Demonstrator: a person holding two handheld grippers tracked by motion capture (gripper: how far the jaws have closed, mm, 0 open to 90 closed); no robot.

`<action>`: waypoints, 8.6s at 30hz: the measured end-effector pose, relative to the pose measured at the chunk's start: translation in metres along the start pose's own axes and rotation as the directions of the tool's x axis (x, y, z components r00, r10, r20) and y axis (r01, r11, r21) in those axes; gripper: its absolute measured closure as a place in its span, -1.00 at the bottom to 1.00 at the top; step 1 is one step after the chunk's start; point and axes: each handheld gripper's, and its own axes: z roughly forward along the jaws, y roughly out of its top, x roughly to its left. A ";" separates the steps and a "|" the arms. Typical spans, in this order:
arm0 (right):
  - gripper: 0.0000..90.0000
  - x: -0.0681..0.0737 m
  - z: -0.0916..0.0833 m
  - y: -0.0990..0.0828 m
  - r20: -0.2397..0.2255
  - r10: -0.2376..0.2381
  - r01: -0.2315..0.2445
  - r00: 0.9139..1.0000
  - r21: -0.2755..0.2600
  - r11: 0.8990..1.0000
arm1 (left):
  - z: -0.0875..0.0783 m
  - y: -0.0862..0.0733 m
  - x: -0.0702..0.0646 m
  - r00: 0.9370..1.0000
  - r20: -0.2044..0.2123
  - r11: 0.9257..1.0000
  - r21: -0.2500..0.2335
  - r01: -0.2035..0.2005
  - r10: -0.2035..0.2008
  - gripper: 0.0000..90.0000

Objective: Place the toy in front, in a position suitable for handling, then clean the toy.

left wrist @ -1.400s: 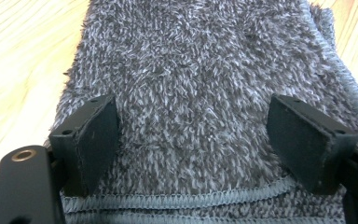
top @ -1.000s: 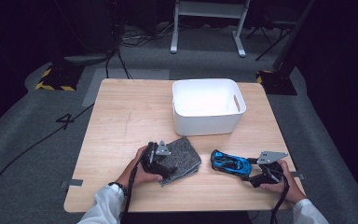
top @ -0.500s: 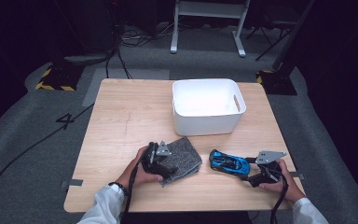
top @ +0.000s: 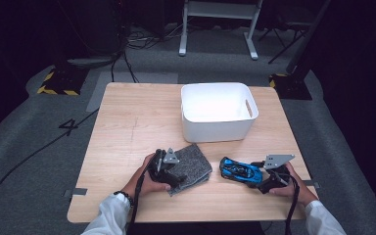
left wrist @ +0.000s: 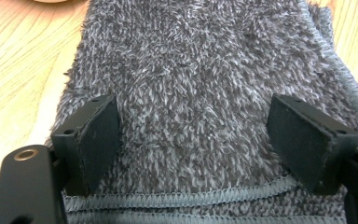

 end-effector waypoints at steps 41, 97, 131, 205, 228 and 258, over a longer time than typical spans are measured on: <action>-0.44 0.042 0.009 0.011 -0.080 -0.088 0.089 0.993 0.006 0.996 | -0.011 -0.005 0.003 0.999 -0.036 1.000 0.029 0.007 -0.006 -0.42; -0.44 0.035 0.023 0.023 -0.066 -0.070 0.070 0.995 -0.002 0.998 | -0.031 0.048 -0.032 0.981 0.144 0.966 -0.242 -0.094 0.132 0.69; -0.44 0.046 0.033 0.034 -0.076 -0.098 0.099 0.992 0.010 0.995 | 0.022 0.067 -0.049 0.969 0.123 0.975 -0.076 -0.208 0.216 0.64; -0.43 0.048 0.029 0.030 -0.028 -0.054 0.054 0.998 0.005 0.999 | 0.020 0.040 -0.084 0.931 0.173 0.944 0.019 -0.329 0.321 0.66; -0.42 0.050 0.023 0.028 -0.069 -0.057 0.056 0.996 -0.012 0.998 | -0.014 0.019 -0.010 0.994 0.035 0.994 0.008 -0.107 0.107 0.67; -0.42 0.059 0.032 0.034 -0.092 -0.110 0.110 0.990 -0.005 0.994 | 0.023 0.075 -0.027 0.986 0.078 0.989 -0.027 -0.144 0.146 0.70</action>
